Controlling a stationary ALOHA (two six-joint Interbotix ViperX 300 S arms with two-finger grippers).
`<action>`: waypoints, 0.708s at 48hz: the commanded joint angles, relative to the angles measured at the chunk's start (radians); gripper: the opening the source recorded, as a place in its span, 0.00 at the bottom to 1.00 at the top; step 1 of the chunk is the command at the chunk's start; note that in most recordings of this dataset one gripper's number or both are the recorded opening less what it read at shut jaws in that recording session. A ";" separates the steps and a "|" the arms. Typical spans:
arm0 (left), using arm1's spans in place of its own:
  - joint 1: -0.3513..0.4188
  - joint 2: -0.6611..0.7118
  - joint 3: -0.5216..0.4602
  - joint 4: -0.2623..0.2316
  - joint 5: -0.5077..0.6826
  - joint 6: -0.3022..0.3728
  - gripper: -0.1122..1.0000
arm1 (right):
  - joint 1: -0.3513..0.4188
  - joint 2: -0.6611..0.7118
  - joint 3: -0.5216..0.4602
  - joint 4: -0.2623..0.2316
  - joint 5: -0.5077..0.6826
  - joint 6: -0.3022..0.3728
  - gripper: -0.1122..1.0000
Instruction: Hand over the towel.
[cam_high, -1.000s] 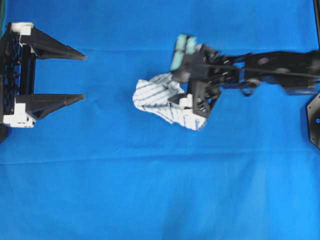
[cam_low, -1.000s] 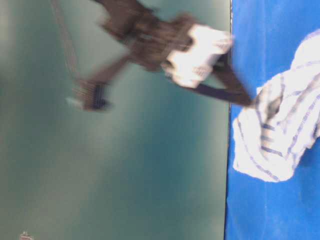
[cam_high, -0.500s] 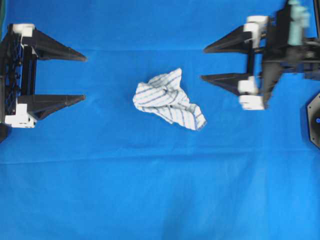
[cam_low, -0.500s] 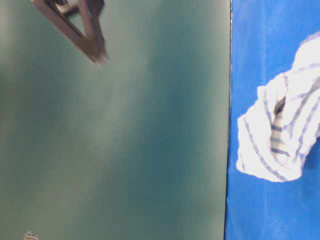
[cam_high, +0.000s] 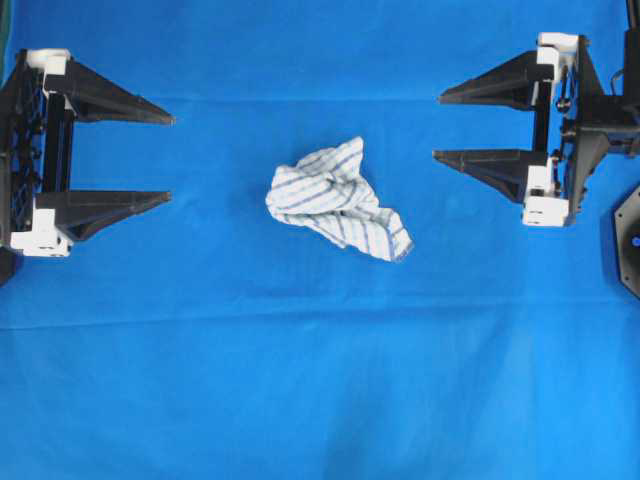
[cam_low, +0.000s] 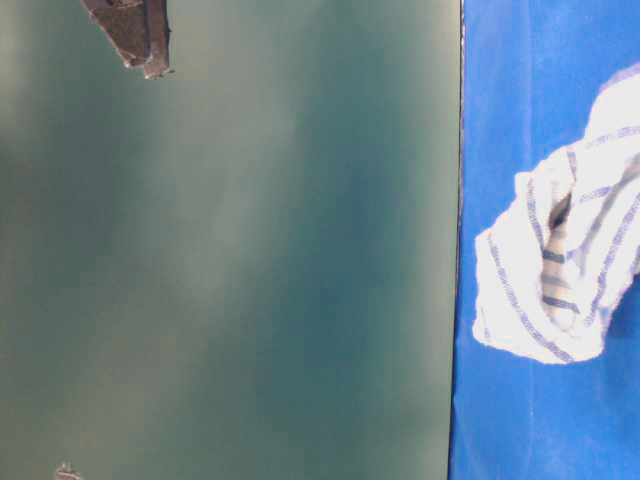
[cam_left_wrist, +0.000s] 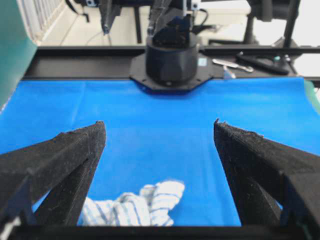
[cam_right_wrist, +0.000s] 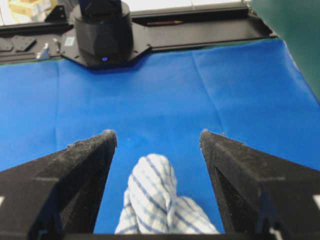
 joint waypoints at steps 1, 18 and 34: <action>0.002 -0.029 -0.003 -0.002 0.018 0.002 0.92 | 0.000 -0.049 -0.005 -0.002 0.028 -0.002 0.74; 0.002 -0.291 0.196 -0.002 0.074 0.002 0.92 | 0.002 -0.422 0.238 0.002 0.083 0.003 0.74; 0.002 -0.526 0.403 0.000 0.121 0.014 0.92 | 0.002 -0.569 0.515 0.046 -0.028 0.006 0.74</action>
